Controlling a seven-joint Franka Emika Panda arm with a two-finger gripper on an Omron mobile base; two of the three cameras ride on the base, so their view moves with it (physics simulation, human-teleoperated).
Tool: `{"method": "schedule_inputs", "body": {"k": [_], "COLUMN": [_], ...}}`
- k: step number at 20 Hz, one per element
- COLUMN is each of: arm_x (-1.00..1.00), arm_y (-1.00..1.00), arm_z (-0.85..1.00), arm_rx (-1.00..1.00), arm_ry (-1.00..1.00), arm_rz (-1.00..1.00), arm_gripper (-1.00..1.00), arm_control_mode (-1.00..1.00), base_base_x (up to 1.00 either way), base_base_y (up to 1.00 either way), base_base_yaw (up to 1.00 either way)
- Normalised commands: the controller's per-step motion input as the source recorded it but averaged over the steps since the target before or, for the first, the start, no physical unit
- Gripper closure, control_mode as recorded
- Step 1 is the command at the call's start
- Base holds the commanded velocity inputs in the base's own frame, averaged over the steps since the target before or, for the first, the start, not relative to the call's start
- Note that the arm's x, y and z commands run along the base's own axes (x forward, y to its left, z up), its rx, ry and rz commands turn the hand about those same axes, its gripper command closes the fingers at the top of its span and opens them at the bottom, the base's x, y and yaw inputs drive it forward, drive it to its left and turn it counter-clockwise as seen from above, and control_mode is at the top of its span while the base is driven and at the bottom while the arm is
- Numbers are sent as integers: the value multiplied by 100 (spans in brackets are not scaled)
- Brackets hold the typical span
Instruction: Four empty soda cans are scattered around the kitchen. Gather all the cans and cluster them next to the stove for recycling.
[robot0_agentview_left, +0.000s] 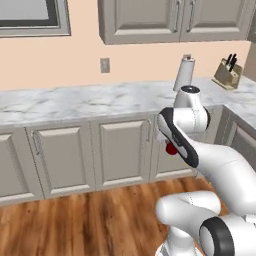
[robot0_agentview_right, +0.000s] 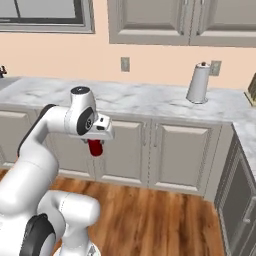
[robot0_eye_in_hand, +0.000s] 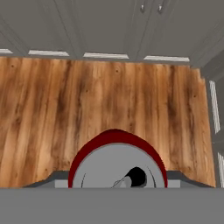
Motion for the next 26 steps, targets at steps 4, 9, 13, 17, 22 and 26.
{"method": "schedule_inputs", "body": {"k": [4, 9, 13, 17, 22, 26], "arm_x": [0, 0, 0, 0, 0, 0], "arm_y": [0, 0, 0, 0, 0, 0], "arm_z": [0, 0, 0, 0, 0, 0], "arm_rx": [0, 0, 0, 0, 0, 0], "arm_ry": [0, 0, 0, 0, 0, 0], "arm_rz": [0, 0, 0, 0, 0, 0], "arm_gripper": [100, 100, 100, 100, 100, 100], "arm_control_mode": [100, 100, 100, 100, 100, 100], "base_base_x": [87, 95, 74, 47, 18, 1], "base_base_y": [-1, 1, 23, 72, 97, 100], "base_base_yaw": [1, 1, 1, 1, 3, 6]}}
